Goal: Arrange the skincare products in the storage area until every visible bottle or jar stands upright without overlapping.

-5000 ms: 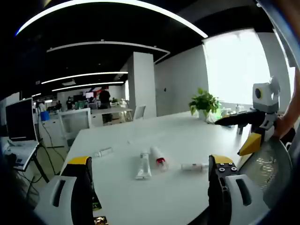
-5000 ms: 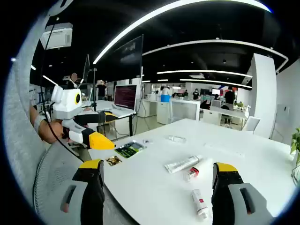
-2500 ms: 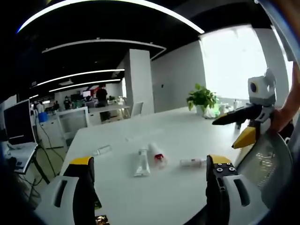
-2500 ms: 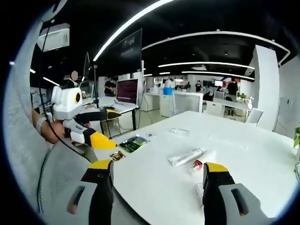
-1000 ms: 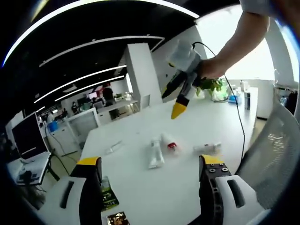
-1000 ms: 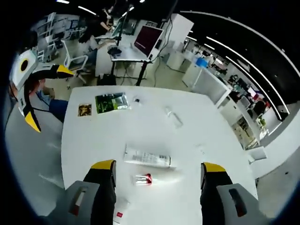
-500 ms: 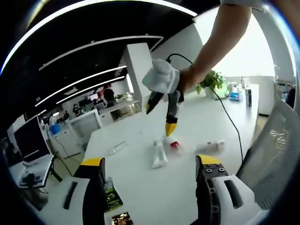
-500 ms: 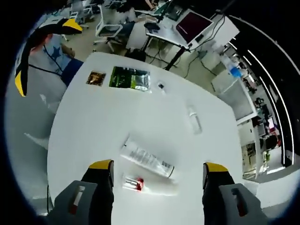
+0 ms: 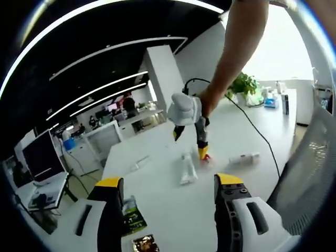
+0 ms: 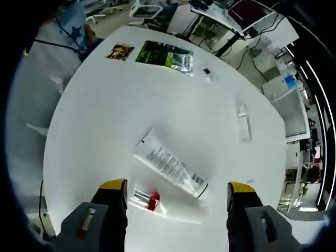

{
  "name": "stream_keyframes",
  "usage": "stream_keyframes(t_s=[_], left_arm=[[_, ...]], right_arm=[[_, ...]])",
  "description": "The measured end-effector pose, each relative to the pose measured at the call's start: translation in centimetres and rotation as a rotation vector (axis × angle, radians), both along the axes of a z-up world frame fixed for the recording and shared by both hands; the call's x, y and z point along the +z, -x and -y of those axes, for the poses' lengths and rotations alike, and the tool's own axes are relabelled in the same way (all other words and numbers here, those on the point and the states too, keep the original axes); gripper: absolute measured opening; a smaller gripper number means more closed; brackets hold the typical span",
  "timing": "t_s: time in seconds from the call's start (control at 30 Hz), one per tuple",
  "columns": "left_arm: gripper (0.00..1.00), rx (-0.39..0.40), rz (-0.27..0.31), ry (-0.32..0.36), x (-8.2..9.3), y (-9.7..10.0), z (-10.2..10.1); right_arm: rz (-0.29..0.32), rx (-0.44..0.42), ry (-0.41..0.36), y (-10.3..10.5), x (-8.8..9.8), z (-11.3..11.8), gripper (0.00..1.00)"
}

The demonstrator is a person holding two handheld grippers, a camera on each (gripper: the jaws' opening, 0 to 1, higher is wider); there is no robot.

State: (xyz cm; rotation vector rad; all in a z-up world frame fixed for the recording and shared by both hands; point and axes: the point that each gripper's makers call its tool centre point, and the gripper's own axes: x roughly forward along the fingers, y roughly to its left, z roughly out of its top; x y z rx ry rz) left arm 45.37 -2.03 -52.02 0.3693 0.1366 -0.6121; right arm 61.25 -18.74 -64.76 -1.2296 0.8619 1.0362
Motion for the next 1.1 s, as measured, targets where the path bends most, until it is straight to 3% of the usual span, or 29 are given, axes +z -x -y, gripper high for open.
stream_keyframes(t_s=[0.13,0.37,0.4,0.5,0.77,1.0,1.1], left_arm=[[0.63,0.021,0.016,0.015,0.5,-0.2,-0.5],[0.60,0.048,0.020,-0.002,0.5,-0.4,-1.0],[0.59,0.054,0.022,0.002,0.5,-0.4,-1.2],[0.58,0.048,0.006,-0.009,0.1,-0.4,-1.0],[0.56,0.043,-0.006,-0.030,-0.4,-0.4,-0.8],[0.55,0.044,-0.017,-0.047,-0.7,-0.4,-0.8],[0.54,0.047,-0.021,-0.052,-0.9,-0.5,-0.9]], right_arm=[[-0.027,0.038,0.067,-0.8,-1.5,0.8,0.78],[-0.081,0.104,0.127,-0.9,-3.7,1.0,0.74],[-0.083,0.119,0.101,-1.1,-3.8,0.4,0.73],[-0.099,0.139,0.149,-1.1,-4.7,0.7,0.76],[-0.142,0.249,0.178,-1.8,-6.3,0.1,0.68],[-0.201,0.353,0.240,-1.7,-7.9,0.1,0.61],[-0.193,0.422,0.301,-1.1,-8.2,0.0,0.56]])
